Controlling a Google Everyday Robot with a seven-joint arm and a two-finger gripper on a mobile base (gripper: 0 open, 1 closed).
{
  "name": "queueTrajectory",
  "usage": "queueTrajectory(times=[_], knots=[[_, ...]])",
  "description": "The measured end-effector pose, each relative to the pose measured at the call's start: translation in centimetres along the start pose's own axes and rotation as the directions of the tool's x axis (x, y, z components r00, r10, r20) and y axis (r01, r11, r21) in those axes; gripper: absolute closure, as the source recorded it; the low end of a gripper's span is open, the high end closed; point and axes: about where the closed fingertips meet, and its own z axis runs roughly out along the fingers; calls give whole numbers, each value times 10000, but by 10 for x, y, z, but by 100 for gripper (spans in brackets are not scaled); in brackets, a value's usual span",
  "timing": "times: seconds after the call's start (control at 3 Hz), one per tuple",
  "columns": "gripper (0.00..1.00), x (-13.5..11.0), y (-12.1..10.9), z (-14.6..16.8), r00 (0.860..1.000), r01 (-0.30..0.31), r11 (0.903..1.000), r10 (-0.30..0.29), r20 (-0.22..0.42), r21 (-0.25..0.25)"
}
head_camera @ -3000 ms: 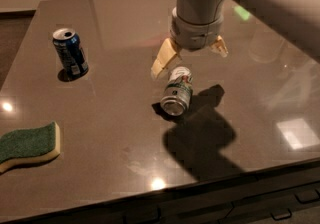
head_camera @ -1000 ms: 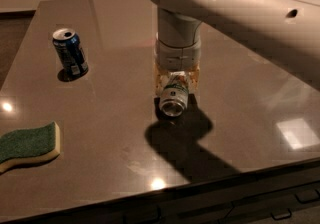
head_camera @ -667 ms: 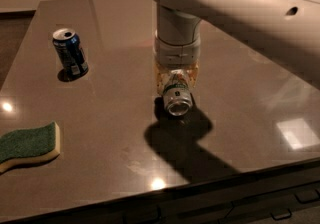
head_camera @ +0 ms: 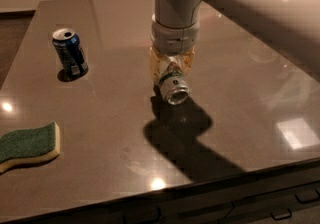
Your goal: Pick 7up can
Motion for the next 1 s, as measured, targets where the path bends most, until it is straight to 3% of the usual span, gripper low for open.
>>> queueTrajectory(times=[0.33,1.0], knots=[[100,-10,4,-15,9957,920,9957,-919,74,-122],[100,-22,23,-50,9690,2412,9703,-2398,594,-168]])
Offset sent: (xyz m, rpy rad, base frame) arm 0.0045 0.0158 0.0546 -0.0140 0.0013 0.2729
